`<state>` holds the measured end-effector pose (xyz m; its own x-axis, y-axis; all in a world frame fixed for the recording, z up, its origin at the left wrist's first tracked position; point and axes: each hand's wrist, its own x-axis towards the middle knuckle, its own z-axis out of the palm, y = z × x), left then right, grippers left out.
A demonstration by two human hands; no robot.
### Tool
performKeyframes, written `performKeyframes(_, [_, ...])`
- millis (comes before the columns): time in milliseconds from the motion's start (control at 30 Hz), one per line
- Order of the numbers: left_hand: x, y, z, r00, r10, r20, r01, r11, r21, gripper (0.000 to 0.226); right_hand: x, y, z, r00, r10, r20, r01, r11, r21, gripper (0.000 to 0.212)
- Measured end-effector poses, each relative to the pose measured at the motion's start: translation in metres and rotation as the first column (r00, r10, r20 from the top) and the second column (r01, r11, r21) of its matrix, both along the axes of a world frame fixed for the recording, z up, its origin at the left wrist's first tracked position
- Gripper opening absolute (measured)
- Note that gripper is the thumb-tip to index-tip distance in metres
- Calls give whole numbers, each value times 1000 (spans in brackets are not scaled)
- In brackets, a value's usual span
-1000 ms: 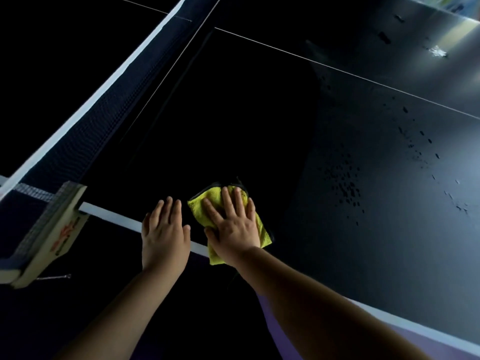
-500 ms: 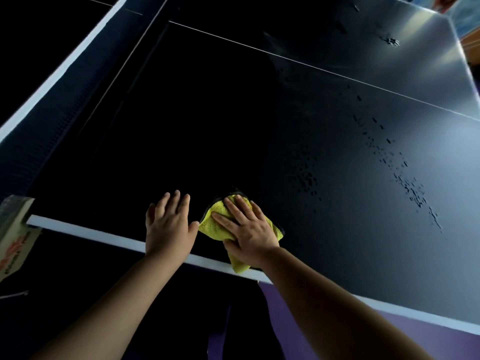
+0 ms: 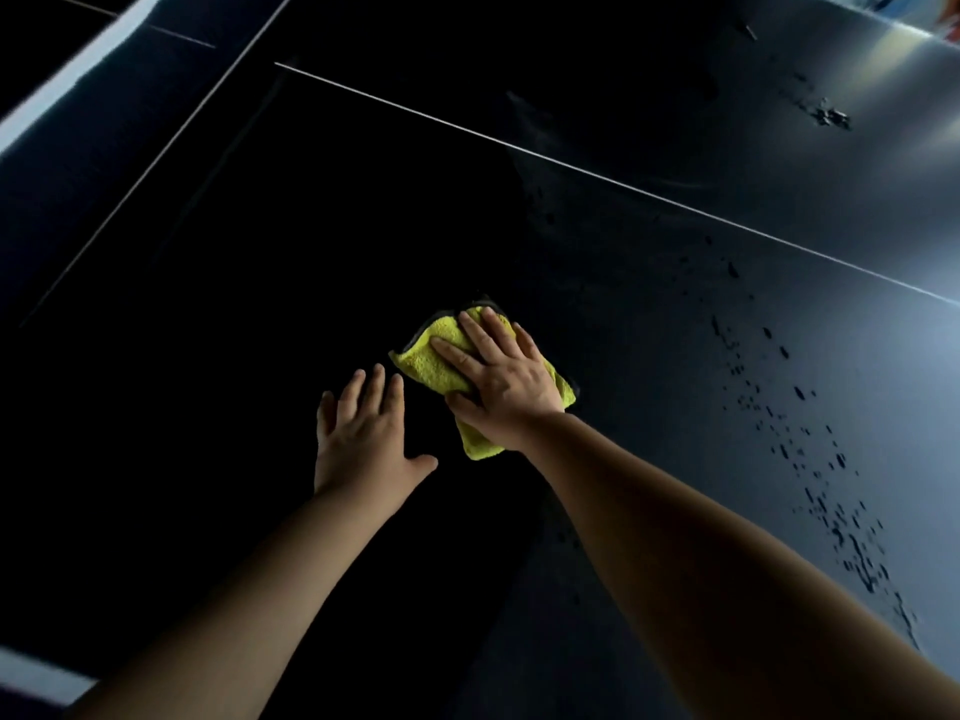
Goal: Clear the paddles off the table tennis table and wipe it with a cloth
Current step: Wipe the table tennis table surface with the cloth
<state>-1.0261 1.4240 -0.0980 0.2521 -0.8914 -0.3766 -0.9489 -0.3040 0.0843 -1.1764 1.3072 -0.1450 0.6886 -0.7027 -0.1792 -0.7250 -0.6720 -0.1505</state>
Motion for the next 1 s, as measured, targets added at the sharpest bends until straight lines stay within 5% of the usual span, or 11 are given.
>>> performKeyframes(567, [-18, -126, -13, 983, -118, 137, 85, 970, 229, 108, 45, -276, -7, 991, -134, 29, 134, 991, -5, 66])
performKeyframes(1000, [-22, -125, -6, 986, -101, 130, 62, 959, 275, 105, -42, -288, 0, 937, -350, 9, 350, 937, 11, 62])
